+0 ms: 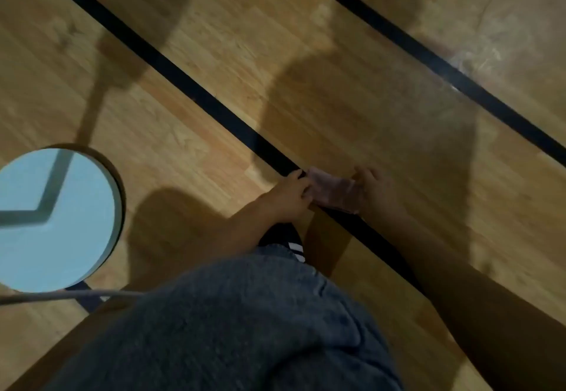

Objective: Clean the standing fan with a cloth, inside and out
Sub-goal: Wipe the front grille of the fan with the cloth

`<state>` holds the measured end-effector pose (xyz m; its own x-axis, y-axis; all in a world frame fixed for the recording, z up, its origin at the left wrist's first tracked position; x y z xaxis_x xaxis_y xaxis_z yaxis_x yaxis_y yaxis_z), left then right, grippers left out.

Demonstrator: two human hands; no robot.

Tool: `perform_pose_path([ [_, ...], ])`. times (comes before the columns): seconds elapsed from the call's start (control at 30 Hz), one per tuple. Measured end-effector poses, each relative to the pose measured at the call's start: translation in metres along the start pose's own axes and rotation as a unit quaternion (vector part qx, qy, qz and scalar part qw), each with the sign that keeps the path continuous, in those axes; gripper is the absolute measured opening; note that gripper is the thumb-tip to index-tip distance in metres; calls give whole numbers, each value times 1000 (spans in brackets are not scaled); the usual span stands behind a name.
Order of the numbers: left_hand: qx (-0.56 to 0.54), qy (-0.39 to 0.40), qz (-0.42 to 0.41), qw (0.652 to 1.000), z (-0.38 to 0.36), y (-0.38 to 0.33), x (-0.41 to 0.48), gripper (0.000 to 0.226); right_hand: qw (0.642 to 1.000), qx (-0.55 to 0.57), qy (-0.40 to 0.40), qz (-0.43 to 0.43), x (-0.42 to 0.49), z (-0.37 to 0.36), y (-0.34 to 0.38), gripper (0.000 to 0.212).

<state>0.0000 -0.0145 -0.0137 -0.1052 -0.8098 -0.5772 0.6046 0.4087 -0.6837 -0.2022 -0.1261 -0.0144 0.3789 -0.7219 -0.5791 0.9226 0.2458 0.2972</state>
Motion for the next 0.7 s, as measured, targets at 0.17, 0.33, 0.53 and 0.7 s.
perform_pose_path([
  [0.17, 9, 38, 33, 999, -6, -1, 5, 50, 1000, -19, 6, -10, 4, -1, 5, 51],
  [0.33, -3, 23, 20, 1000, -9, 2, 6, 54, 999, -20, 46, -17, 5, -7, 8, 39],
  [0.53, -46, -13, 16, 999, -1, 5, -12, 52, 999, -1, 42, -22, 1, -5, 15, 17],
  [0.7, -63, -87, 5, 994, 26, 3, -46, 47, 995, 92, 26, 24, -19, 19, 47, 12],
])
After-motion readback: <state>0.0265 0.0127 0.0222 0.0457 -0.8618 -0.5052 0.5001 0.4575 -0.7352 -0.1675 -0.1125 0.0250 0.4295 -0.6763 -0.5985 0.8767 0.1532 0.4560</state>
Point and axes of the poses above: each hand's wrist, its own x-axis towards the middle knuckle, its own z-axis out of the back of the hand, y = z × x, the point moved 2 cm from there along x, towards the middle knuckle, and after that the axes turned 10 degrees about -z, right-handed, at the moved point
